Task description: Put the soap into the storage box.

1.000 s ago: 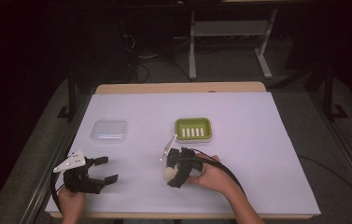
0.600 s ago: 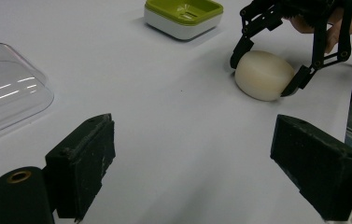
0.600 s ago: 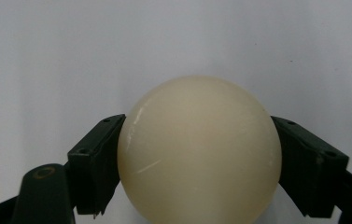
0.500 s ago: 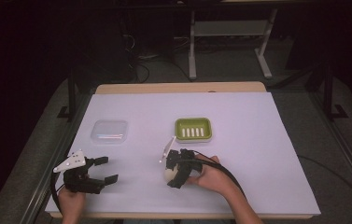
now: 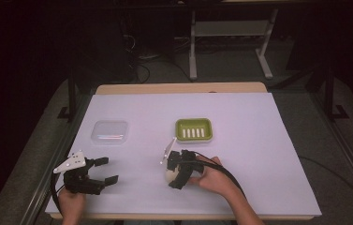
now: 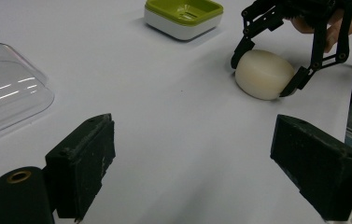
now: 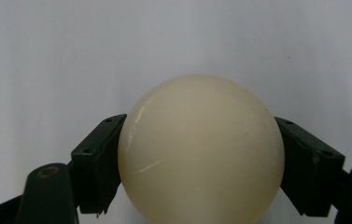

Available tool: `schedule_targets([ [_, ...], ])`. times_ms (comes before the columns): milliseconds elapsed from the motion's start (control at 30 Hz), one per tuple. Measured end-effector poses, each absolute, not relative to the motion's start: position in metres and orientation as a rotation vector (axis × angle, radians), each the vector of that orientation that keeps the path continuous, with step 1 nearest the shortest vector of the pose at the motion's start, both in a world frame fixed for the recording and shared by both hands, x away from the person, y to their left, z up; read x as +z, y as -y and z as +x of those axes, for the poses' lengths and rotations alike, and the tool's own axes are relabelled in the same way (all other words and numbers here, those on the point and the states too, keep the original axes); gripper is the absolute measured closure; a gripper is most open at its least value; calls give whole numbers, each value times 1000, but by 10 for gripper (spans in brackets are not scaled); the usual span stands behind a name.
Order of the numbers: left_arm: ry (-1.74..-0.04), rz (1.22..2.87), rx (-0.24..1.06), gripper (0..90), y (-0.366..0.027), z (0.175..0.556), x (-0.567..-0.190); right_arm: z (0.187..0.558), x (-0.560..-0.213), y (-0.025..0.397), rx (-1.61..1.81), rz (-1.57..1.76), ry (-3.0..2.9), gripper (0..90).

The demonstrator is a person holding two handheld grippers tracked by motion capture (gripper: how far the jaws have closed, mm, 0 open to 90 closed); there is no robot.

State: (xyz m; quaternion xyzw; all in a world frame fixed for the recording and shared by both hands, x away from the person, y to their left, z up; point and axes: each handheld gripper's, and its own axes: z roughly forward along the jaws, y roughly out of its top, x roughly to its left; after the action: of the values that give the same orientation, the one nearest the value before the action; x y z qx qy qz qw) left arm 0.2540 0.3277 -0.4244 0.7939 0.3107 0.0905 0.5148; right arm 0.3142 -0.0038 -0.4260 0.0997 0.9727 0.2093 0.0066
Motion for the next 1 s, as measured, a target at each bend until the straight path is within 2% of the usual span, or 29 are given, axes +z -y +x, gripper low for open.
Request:
schedule_targets([
  [1000,-744,1908,222,132,-328,254,-424,333,-393,36,817,390,-3016,231],
])
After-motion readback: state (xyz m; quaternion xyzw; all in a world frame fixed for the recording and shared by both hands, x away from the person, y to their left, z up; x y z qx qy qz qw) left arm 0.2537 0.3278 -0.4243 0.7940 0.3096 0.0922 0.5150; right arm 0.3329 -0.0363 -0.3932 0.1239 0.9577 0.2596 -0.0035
